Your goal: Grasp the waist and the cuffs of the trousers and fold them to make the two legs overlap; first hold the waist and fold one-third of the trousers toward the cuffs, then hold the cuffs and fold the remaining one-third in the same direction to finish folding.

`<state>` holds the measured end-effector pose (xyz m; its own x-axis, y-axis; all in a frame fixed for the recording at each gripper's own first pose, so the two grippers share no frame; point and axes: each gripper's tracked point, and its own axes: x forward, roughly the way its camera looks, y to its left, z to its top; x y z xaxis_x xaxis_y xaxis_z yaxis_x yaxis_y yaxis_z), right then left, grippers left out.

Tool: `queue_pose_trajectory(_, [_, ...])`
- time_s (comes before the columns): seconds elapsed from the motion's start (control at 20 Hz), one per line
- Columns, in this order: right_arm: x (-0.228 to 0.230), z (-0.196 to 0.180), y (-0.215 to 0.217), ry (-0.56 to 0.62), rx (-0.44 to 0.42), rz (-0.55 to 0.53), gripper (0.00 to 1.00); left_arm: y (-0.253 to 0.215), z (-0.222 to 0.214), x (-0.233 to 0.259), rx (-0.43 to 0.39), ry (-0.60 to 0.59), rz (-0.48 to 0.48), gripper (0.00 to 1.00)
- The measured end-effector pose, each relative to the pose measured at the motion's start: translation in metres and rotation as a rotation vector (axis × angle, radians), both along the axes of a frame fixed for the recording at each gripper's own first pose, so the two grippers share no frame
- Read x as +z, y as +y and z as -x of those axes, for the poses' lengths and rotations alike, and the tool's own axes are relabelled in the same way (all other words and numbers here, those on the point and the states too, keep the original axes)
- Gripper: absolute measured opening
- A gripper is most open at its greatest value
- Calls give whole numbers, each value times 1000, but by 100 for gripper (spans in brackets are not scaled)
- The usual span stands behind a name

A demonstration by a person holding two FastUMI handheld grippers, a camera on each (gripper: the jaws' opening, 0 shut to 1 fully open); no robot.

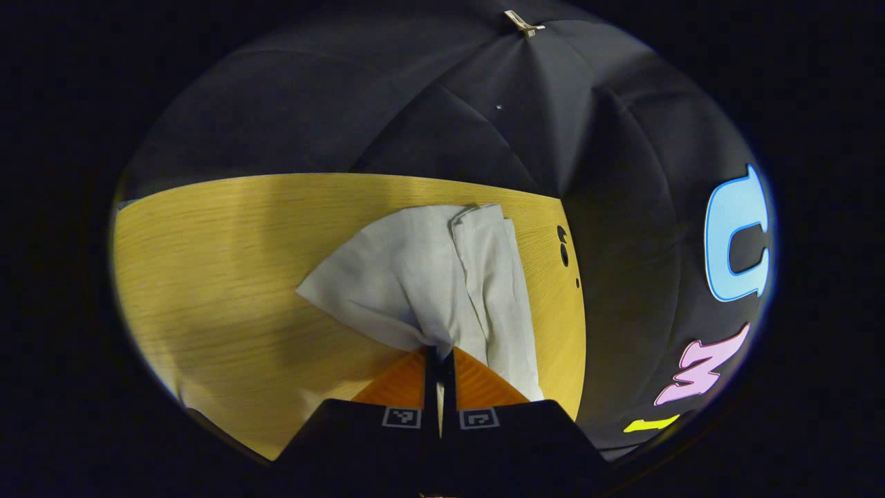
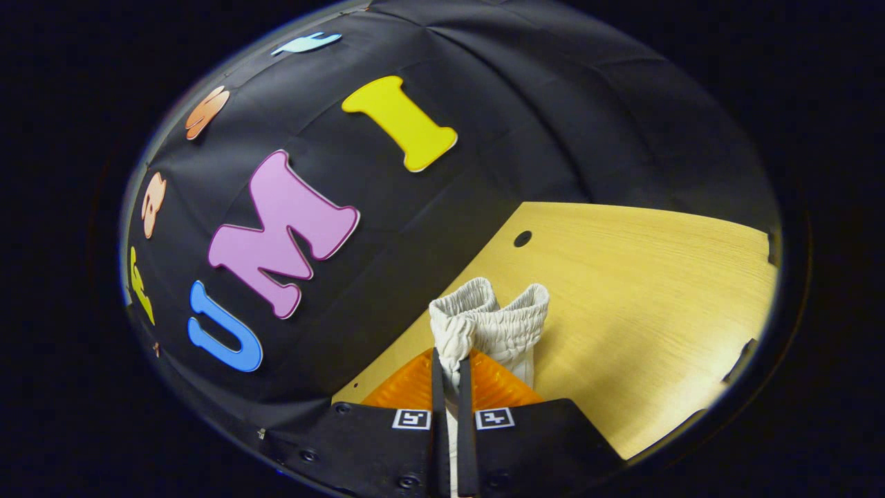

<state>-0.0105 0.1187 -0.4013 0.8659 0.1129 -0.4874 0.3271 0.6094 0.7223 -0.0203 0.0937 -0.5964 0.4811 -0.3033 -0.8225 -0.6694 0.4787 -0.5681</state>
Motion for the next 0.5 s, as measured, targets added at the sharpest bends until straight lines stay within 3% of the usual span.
queue_pose_trajectory(0.3, [-1,-9,104,-20,223,94,9,1,0,0,4,-12,4,6])
queue_pose_trajectory(0.5, [-23,10,180,8,387,131,8,-1,-2,0,-8,-22,7,6])
